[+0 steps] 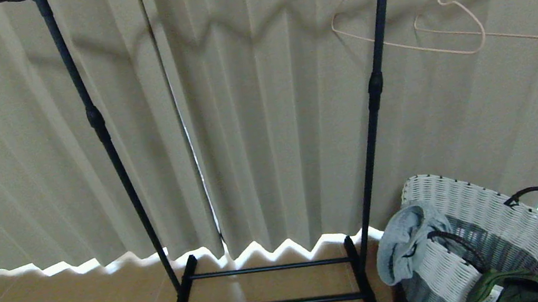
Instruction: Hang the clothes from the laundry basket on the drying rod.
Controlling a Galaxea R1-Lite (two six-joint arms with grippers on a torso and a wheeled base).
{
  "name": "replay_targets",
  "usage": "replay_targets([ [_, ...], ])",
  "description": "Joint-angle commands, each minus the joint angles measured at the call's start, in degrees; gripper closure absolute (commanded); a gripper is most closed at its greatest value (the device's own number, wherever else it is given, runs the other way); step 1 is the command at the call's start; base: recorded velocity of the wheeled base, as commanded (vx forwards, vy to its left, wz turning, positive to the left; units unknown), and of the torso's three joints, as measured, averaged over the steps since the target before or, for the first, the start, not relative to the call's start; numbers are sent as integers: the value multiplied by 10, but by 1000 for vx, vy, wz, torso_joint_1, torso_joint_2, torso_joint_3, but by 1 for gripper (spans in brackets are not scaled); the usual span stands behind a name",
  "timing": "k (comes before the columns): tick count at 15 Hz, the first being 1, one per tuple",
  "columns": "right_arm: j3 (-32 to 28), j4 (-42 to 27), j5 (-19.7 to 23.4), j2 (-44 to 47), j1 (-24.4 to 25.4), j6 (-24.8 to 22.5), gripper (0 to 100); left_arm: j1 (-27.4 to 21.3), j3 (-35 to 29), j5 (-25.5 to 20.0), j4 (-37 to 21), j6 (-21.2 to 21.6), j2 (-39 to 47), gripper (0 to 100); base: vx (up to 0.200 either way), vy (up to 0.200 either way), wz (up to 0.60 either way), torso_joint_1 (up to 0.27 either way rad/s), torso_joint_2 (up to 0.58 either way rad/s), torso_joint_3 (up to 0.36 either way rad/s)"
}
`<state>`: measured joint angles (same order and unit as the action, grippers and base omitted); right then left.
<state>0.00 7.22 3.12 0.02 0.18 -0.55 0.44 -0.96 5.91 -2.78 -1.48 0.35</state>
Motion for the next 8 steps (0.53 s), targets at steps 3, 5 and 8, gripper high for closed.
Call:
replay_targets([
  [3,0,0,0,0,0,-1,0,0,0,0,1,0,0,0,0,0,0,0,0,0],
  [5,0,0,1,0,0,-2,0,0,0,0,1,0,0,0,0,0,0,0,0,0],
  [8,0,0,0,0,0,-1,0,0,0,0,1,0,0,0,0,0,0,0,0,0],
])
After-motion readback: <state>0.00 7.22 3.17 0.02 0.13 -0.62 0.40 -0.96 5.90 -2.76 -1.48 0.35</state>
